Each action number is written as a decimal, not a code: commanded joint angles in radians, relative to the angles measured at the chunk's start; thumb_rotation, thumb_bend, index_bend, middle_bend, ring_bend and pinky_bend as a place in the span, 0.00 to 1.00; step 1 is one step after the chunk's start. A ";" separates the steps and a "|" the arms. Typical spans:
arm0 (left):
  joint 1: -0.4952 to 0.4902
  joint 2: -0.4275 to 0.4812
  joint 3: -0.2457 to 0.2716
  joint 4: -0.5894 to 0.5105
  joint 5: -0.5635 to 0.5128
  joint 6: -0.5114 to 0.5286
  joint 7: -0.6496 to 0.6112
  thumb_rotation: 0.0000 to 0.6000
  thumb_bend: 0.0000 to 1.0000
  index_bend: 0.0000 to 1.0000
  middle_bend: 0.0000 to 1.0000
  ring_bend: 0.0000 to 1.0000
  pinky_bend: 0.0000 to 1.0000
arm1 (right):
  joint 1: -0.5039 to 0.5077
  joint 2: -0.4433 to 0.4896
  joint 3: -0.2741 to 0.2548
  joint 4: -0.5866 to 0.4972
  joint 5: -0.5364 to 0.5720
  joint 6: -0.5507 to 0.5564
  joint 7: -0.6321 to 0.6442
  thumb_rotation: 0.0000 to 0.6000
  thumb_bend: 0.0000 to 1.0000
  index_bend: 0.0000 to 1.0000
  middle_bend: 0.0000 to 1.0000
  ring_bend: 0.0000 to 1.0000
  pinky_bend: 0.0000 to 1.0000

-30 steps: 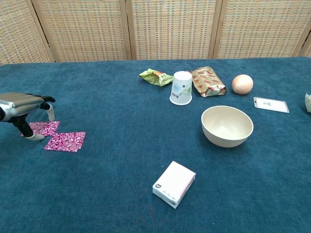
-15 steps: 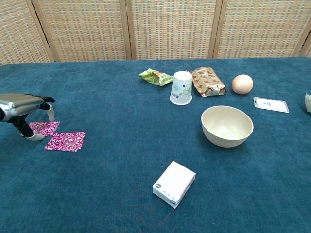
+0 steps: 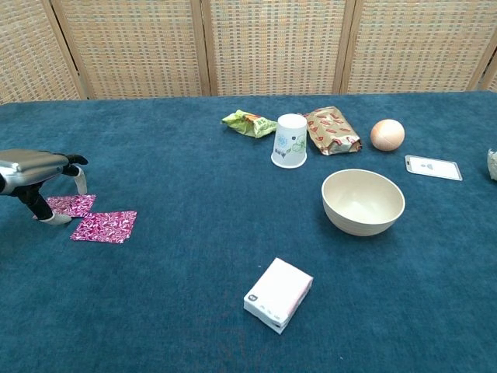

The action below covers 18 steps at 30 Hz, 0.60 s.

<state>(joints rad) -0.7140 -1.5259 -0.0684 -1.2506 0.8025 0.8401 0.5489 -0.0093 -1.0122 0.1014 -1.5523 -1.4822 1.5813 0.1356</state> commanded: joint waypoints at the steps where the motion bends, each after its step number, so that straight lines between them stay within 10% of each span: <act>1: 0.001 0.005 -0.001 -0.005 0.004 0.002 -0.005 0.87 0.32 0.43 0.00 0.00 0.00 | 0.000 0.000 0.000 -0.001 0.000 0.000 -0.001 1.00 0.34 0.16 0.13 0.00 0.00; 18: 0.006 0.076 -0.006 -0.133 0.102 0.050 -0.044 0.87 0.31 0.42 0.00 0.00 0.00 | -0.002 0.001 0.000 -0.002 -0.005 0.007 0.000 1.00 0.34 0.16 0.13 0.00 0.00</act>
<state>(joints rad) -0.7101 -1.4553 -0.0785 -1.3628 0.8848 0.8793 0.5099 -0.0109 -1.0116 0.1015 -1.5538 -1.4866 1.5876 0.1355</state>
